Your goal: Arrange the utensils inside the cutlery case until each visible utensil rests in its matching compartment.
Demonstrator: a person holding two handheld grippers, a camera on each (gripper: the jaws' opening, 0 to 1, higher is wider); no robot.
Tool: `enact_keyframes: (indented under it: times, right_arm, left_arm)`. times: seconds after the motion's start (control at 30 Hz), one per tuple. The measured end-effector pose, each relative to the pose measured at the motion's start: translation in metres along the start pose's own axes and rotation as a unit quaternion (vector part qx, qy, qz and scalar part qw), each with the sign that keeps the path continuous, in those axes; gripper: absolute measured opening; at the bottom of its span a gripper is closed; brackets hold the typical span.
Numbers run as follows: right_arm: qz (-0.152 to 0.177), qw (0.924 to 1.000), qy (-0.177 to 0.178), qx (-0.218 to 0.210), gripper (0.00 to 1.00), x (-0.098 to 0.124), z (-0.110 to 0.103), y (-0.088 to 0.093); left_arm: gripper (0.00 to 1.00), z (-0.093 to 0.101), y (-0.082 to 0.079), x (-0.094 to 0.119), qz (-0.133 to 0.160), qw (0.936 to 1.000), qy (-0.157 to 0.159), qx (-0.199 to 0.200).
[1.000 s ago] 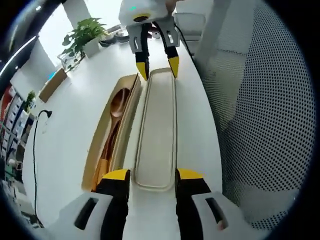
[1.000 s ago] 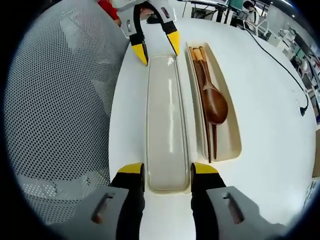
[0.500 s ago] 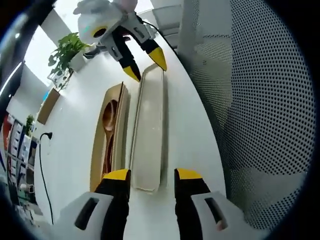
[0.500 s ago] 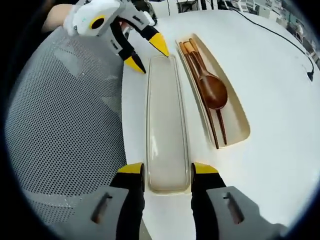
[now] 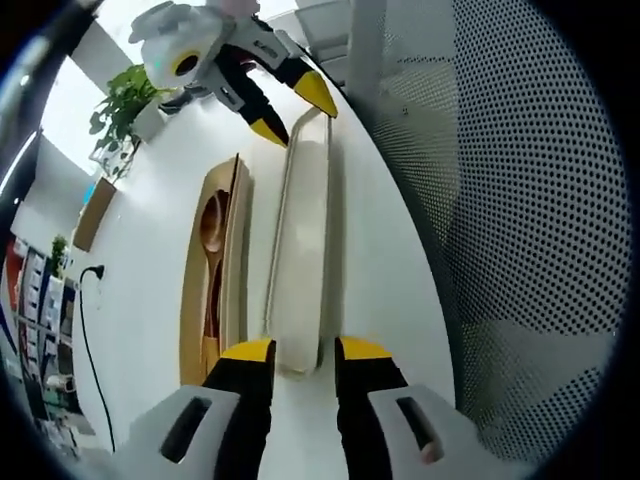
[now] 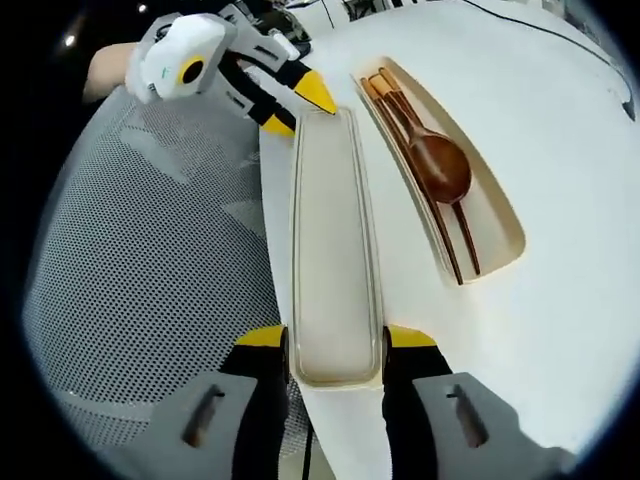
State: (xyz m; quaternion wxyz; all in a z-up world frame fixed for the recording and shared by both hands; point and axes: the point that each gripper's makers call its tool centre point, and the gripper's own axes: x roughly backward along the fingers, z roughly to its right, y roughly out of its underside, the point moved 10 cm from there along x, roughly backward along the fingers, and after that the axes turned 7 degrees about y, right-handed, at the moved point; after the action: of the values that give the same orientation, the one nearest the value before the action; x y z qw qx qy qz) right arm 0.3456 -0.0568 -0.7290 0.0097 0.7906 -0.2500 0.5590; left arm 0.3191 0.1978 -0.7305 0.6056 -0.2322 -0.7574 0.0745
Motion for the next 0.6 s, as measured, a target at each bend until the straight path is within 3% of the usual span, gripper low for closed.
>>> enact_keyframes:
  times: [0.23,0.33,0.47,0.57,0.6]
  right_arm:
    - [0.005,0.9990,-0.037,-0.023,0.34,-0.003,-0.002,0.002]
    - [-0.007,0.9981,-0.050,-0.035,0.34,-0.005,-0.003,0.004]
    - [-0.007,0.9976,-0.055,-0.042,0.35,-0.005,-0.004,0.004]
    - [-0.013,0.9995,-0.027,-0.009,0.35,-0.004,-0.007,0.004]
    - [-0.013,0.9994,-0.033,0.007,0.34,-0.005,-0.010,0.002]
  left_arm:
    - [0.14,0.002,-0.001,-0.001,0.005,0.9999,0.007,-0.007]
    - [0.12,0.001,-0.003,0.002,0.013,0.9998,0.010,0.012]
    - [0.11,0.003,-0.004,0.003,0.009,0.9999,0.006,-0.012]
    - [0.10,0.003,-0.005,0.003,0.008,0.9999,0.010,-0.007]
    - [0.10,0.003,-0.005,0.004,0.012,0.9999,0.007,-0.007]
